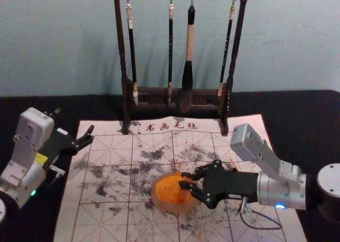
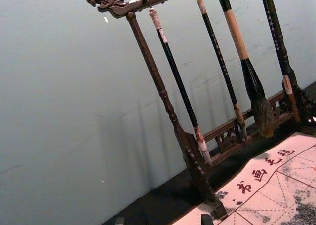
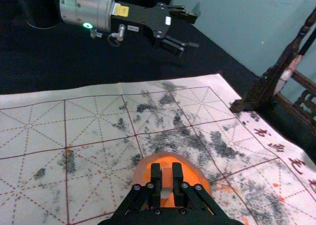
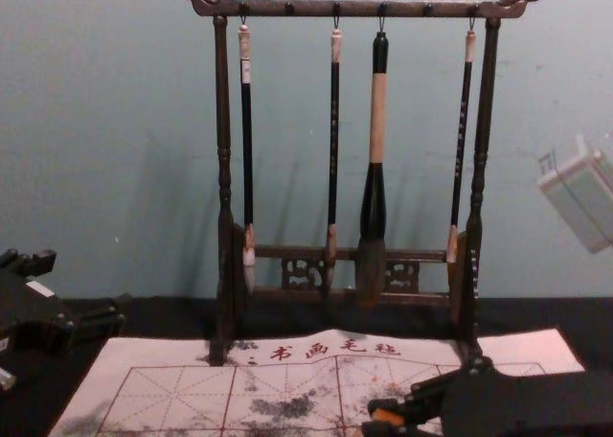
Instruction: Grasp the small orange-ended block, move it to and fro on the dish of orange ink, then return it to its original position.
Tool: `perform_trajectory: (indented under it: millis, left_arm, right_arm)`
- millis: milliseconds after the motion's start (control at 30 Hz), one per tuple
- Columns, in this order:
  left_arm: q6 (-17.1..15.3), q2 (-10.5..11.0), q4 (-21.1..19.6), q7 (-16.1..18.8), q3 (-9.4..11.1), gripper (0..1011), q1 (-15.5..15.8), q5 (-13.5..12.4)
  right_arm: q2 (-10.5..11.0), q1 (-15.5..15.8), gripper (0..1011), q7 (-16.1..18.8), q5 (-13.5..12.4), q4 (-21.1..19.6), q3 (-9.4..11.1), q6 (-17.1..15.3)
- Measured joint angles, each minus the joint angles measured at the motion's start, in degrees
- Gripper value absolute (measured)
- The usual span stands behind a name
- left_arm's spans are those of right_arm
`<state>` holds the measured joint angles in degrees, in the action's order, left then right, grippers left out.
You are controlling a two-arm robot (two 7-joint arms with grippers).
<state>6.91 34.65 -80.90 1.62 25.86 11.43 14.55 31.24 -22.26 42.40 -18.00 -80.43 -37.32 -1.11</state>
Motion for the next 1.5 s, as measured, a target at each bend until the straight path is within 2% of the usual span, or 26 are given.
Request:
perform_trajectory:
  millis: [233, 500, 867, 1200, 1500]
  left_arm:
    - [0.0, 0.0, 0.0, 0.0, 0.0, 1001, 0.0, 0.0]
    - [0.0, 0.0, 0.0, 0.0, 0.0, 1001, 0.0, 0.0]
    - [0.0, 0.0, 0.0, 0.0, 0.0, 1001, 0.0, 0.0]
    - [0.0, 0.0, 0.0, 0.0, 0.0, 1001, 0.0, 0.0]
    - [0.0, 0.0, 0.0, 0.0, 0.0, 1001, 0.0, 0.0]
  right_arm:
    - [-0.7, -0.3, 110, 0.3, -0.1, 0.6, -0.7, 0.0]
    - [-2.6, -1.7, 110, 0.3, -0.1, 3.1, -1.3, 0.5]
    - [-3.8, -3.4, 110, -0.7, 0.2, 6.1, -0.8, 0.9]
    - [-3.0, -3.2, 110, -1.0, 0.2, 6.0, 0.0, 0.8]
    - [-0.8, -1.3, 110, -1.2, 0.4, 2.9, 0.4, 0.6]
